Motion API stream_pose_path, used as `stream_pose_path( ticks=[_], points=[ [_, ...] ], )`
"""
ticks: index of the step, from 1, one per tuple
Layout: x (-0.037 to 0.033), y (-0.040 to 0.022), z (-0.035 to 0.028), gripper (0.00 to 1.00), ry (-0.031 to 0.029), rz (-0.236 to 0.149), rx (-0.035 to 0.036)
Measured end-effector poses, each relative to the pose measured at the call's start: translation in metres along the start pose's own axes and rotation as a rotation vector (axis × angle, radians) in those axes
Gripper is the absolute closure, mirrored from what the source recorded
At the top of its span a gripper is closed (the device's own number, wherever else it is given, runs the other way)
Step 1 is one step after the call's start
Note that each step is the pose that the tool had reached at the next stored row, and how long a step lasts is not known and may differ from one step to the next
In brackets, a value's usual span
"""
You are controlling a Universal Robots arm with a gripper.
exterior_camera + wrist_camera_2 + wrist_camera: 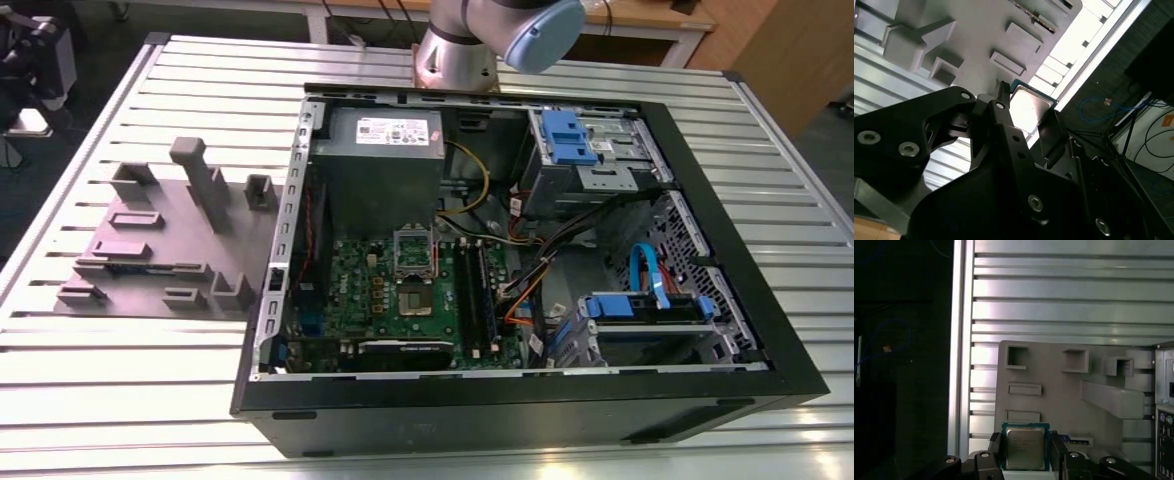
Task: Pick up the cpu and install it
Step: 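Pick up the cpu and move it towards the insertion slot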
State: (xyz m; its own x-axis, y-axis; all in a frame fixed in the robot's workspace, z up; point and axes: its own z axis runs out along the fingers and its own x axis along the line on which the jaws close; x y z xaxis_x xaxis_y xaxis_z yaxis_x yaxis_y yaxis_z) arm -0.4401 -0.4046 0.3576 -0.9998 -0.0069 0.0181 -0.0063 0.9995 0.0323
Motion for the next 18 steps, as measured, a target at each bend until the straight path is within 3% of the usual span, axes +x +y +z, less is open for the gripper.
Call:
stream_pose_path(
  ticks=[6,18],
  points=[
    [0.0003,0.0004,-0.0130,0.53,0.0002,0.000,0.0040],
    [-0.0082,-0.0003,-0.0137,0.53,0.0001,0.000,0.0061]
  ],
)
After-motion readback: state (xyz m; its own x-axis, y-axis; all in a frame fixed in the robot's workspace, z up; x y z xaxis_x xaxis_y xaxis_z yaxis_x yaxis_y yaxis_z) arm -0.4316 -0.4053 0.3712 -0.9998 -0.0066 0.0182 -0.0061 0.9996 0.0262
